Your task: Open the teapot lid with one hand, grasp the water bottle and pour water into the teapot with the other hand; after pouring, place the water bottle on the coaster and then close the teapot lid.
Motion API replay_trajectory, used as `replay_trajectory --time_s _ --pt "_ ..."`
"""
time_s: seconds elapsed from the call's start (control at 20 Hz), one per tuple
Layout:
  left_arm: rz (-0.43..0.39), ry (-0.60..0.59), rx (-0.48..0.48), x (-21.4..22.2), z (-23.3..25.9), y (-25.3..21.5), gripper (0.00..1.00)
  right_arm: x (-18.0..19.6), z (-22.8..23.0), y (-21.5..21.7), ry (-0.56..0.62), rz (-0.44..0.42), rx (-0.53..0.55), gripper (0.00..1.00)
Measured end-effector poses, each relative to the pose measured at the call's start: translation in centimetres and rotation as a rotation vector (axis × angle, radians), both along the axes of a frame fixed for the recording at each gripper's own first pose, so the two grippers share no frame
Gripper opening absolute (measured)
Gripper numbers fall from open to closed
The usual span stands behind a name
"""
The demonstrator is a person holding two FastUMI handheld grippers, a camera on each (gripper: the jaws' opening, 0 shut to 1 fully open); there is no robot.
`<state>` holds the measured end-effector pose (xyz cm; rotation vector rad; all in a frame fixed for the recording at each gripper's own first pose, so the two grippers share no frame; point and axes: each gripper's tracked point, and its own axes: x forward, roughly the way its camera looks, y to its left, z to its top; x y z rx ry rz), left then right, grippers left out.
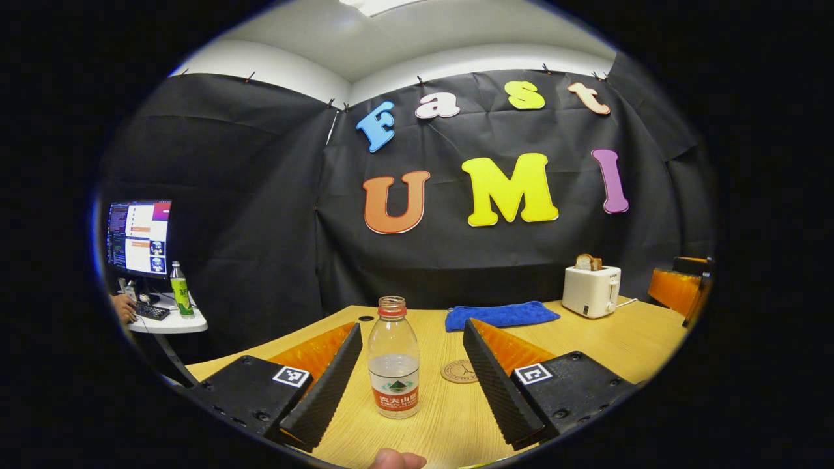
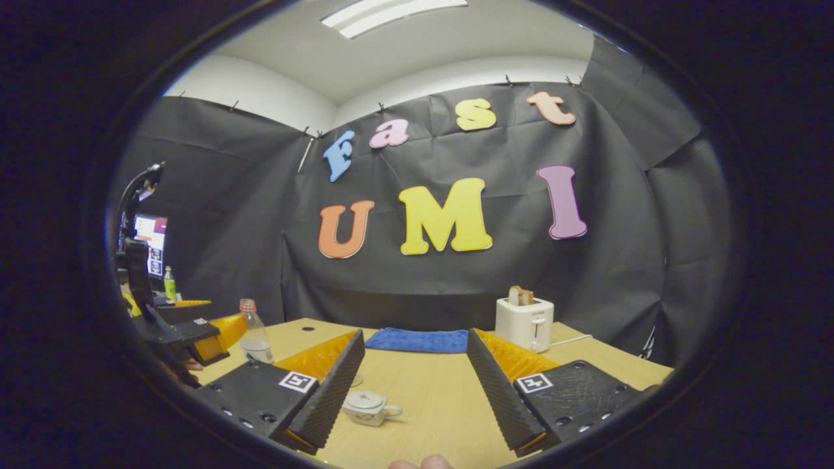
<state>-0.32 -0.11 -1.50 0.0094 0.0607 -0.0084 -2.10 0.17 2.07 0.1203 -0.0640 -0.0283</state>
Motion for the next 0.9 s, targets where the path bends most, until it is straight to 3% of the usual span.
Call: replay_trajectory --time_s 0.25,0.55,0.9 --pt "0.018 0.007 -0.018 -0.4 -0.3 0.6 0.98 1.8 -2.8 0.7 0.119 0.018 0.036 0.96" --pt "-0.002 0.004 0.01 -0.5 -0.4 0.3 0.98 3.0 -4.5 1.8 0.169 0.066 0.046 0.92" --pt "0.001 0.026 -0.002 -0.4 -1.4 1.0 0.98 5.2 -8.2 5.0 0.28 0.141 -0.07 0.95"
